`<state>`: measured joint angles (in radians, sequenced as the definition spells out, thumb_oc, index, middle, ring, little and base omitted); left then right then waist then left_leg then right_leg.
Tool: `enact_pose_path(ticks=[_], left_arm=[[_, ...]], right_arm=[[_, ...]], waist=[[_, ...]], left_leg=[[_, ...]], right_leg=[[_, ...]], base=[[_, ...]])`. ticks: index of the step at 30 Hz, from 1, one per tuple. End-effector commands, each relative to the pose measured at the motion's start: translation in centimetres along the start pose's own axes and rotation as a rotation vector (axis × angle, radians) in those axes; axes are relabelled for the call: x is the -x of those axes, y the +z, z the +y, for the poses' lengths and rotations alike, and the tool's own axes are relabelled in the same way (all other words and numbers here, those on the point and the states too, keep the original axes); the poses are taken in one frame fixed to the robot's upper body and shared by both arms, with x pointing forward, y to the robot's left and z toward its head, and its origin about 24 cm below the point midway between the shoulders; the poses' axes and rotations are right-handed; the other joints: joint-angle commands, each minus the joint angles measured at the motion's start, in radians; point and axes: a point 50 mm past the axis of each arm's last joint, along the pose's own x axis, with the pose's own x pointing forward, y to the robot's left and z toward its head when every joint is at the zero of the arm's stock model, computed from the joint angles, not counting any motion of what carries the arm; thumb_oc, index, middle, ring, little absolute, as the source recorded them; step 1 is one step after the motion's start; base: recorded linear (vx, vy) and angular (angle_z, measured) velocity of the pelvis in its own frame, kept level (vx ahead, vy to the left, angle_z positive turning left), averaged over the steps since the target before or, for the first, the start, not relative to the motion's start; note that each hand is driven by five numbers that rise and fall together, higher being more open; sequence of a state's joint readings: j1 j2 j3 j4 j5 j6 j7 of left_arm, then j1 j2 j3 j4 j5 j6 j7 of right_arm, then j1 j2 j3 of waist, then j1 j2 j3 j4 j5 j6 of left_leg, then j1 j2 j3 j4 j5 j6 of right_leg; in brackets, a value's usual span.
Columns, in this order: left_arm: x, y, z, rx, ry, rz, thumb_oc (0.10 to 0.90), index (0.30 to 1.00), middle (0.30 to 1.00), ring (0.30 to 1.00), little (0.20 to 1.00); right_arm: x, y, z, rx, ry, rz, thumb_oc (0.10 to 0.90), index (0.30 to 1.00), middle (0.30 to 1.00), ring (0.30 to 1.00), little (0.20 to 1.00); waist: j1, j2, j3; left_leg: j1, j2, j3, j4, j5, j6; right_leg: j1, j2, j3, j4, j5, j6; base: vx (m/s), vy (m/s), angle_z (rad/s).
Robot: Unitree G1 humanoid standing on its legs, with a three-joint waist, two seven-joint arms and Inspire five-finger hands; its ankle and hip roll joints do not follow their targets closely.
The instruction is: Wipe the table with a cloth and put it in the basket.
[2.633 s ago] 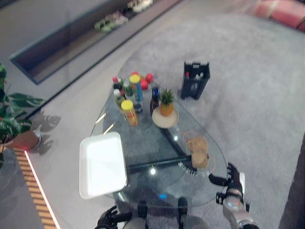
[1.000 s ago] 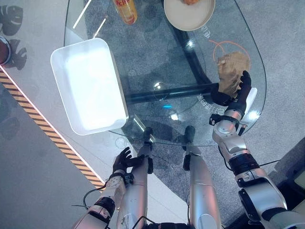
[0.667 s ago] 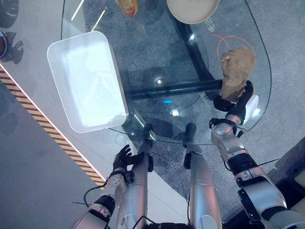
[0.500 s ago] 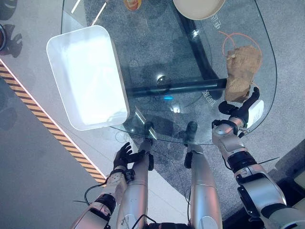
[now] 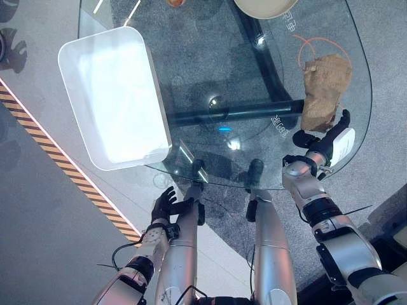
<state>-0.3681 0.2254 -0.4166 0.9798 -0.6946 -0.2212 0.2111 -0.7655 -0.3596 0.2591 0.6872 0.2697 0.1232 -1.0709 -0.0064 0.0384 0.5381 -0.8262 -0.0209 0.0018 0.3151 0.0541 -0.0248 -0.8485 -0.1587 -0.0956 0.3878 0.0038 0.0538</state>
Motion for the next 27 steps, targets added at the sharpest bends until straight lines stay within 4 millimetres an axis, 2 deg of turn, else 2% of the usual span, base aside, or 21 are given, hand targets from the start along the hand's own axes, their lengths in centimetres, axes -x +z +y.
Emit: enact_pose_path(ticks=[1, 4, 10, 15, 27], left_arm=[[2.2, -5.2, -0.2, 0.026, 0.021, 0.159, 0.8, 0.9, 0.9, 0.9, 0.9], [2.3, -5.2, -0.4, 0.026, 0.019, 0.162, 0.8, 0.9, 0.9, 0.9, 0.9], [2.5, -5.5, -0.6, 0.034, 0.012, 0.16, 0.8, 0.9, 0.9, 0.9, 0.9], [2.6, -5.5, -0.7, 0.044, 0.018, 0.155, 0.8, 0.9, 0.9, 0.9, 0.9], [3.0, -6.1, -0.4, 0.071, 0.038, 0.159, 0.8, 0.9, 0.9, 0.9, 0.9]], right_arm=[[-3.7, 4.5, -3.1, -0.087, -0.128, -0.157, 0.8, 0.9, 0.9, 0.9, 0.9], [-3.7, 4.8, -3.0, -0.107, -0.118, -0.159, 0.8, 0.9, 0.9, 0.9, 0.9], [-3.2, 6.3, -2.7, -0.258, -0.066, -0.158, 0.8, 0.9, 0.9, 0.9, 0.9], [-1.9, 8.4, -2.4, -0.317, 0.003, -0.246, 0.8, 0.9, 0.9, 0.9, 0.9], [0.8, 10.7, -3.2, -0.471, 0.091, -0.363, 0.8, 0.9, 0.9, 0.9, 0.9]], waist=[[0.022, 0.053, -0.018], [0.023, 0.053, -0.018], [0.023, 0.053, -0.018], [0.019, 0.047, -0.018], [0.006, 0.035, -0.018]], left_leg=[[-0.047, -0.022, 0.043, 0.063, -0.006, 0.053], [-0.051, -0.022, 0.042, 0.064, -0.005, 0.052], [-0.056, -0.021, 0.043, 0.069, -0.008, 0.052], [-0.052, -0.02, 0.046, 0.064, -0.008, 0.052], [-0.041, -0.012, 0.054, 0.066, -0.01, 0.053]], right_leg=[[-0.03, 0.055, 0.031, -0.055, 0.117, -0.015], [-0.034, 0.056, 0.031, -0.054, 0.116, -0.015], [-0.039, 0.059, 0.032, -0.05, 0.112, -0.02], [-0.035, 0.062, 0.034, -0.052, 0.109, -0.02], [-0.027, 0.069, 0.043, -0.045, 0.101, -0.023]], base=[[0.0, 0.0, 0.0], [0.0, 0.0, 0.0], [0.0, 0.0, 0.0], [0.0, 0.0, 0.0], [0.0, 0.0, 0.0]])
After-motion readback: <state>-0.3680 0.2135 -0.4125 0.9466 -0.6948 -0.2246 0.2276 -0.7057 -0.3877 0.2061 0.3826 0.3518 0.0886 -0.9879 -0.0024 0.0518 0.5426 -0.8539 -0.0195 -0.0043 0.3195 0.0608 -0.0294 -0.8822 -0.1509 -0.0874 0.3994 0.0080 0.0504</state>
